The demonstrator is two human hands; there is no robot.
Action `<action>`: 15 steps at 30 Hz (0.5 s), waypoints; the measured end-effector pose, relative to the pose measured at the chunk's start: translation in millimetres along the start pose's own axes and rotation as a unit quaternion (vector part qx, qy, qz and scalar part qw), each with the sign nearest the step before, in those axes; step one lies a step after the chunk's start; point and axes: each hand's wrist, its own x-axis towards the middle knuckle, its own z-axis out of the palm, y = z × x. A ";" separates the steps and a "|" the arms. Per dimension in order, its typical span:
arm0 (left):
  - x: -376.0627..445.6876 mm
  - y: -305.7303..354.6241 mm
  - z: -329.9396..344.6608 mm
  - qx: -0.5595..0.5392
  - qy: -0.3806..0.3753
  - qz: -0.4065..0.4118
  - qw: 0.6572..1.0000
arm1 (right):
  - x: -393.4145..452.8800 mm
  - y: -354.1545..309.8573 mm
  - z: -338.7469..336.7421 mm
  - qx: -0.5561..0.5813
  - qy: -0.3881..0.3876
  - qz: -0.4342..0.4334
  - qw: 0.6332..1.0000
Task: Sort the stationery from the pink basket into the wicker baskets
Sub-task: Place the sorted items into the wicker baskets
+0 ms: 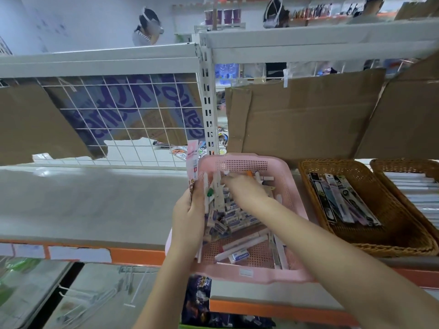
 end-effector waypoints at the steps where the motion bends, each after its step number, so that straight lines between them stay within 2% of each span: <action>1: -0.2 1.4 0.5 -0.002 -0.002 -0.001 1.000 | 4.4 -1.8 2.2 -0.024 0.002 -0.030 0.999; 4: 0.9 3.0 1.9 -0.011 0.003 -0.002 1.000 | 10.5 -6.1 13.5 -0.072 -0.032 -0.103 0.992; 7: 1.8 1.3 1.0 -0.006 0.011 0.010 1.000 | 7.7 -5.8 19.4 -0.066 -0.020 -0.135 0.988; 12: 2.5 -2.7 0.8 0.016 0.016 0.019 1.000 | 0.5 -4.8 -8.2 0.100 0.080 -0.117 0.985; 15: 2.2 0.3 1.1 0.024 0.020 0.029 0.999 | -11.3 -6.3 -31.2 0.143 0.143 -0.084 0.976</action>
